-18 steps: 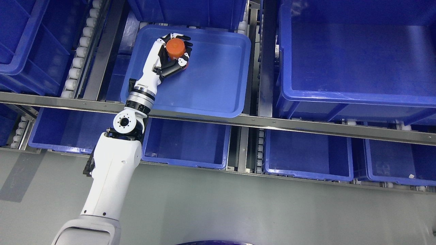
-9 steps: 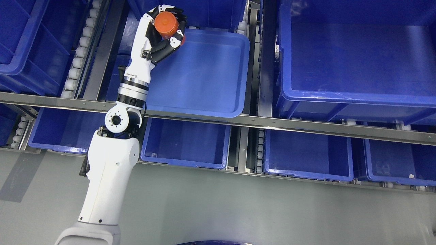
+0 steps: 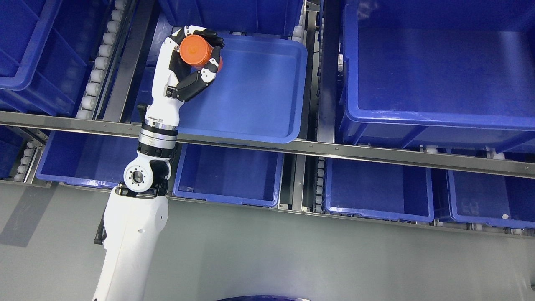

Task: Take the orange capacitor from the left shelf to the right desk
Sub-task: 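Lift the capacitor up out of the bin with the left hand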

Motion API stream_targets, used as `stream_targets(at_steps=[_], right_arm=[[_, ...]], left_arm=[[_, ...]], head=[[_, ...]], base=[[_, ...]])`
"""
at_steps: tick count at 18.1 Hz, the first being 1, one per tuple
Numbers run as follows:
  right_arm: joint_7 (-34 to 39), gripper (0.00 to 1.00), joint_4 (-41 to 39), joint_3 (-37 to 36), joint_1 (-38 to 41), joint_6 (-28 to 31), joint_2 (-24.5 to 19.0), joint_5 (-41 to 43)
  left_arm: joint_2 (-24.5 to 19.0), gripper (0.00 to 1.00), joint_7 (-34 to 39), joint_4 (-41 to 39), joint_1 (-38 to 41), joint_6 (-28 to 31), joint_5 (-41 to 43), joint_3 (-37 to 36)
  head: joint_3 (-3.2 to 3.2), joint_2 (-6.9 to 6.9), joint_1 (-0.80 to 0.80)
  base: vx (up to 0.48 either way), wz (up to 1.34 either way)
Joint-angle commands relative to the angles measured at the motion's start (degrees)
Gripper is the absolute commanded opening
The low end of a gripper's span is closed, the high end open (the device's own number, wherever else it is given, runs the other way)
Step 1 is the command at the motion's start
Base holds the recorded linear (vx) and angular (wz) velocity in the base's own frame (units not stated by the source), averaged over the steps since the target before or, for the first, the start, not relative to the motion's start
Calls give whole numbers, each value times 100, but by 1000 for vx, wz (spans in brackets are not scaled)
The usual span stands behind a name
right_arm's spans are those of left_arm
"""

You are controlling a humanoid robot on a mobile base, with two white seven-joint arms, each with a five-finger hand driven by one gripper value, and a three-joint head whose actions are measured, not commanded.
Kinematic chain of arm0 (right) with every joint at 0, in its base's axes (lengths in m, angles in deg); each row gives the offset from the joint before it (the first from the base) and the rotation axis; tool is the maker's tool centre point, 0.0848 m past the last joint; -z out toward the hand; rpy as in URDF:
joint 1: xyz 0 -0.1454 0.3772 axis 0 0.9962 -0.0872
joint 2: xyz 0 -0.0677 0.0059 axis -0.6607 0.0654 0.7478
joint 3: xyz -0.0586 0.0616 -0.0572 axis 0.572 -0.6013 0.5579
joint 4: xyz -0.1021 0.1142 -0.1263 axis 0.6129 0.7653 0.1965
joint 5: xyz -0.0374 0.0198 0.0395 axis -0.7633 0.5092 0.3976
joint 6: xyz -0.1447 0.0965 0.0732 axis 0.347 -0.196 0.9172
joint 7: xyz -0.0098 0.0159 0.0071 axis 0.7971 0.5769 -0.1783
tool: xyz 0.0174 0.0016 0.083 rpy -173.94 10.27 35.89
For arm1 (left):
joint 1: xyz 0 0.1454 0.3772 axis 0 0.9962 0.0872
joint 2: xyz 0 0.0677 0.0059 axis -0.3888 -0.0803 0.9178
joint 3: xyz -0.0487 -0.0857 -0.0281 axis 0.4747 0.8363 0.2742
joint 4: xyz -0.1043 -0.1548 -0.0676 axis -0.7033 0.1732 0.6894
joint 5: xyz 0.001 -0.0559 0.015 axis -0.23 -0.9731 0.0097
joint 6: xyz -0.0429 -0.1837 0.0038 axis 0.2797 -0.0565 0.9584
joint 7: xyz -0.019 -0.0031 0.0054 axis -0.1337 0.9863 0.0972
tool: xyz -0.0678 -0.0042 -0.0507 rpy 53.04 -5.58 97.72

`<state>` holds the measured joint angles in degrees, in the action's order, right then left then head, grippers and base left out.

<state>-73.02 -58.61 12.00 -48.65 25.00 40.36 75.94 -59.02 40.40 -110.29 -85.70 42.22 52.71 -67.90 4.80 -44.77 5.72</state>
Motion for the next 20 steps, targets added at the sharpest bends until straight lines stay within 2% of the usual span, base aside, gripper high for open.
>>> stream_targets(at_steps=[1, 20], right_arm=[[-4, 100, -132, -70, 194, -3, 100, 0], [-4, 100, -132, -70, 194, -3, 100, 0]], left_arm=[[-96, 3, -3, -642, 206, -19, -10, 8], [-96, 3, -11, -660, 241, -54, -18, 17]], head=[[0, 0, 0], [0, 0, 0]], base=[[-41, 0], [-133, 60]])
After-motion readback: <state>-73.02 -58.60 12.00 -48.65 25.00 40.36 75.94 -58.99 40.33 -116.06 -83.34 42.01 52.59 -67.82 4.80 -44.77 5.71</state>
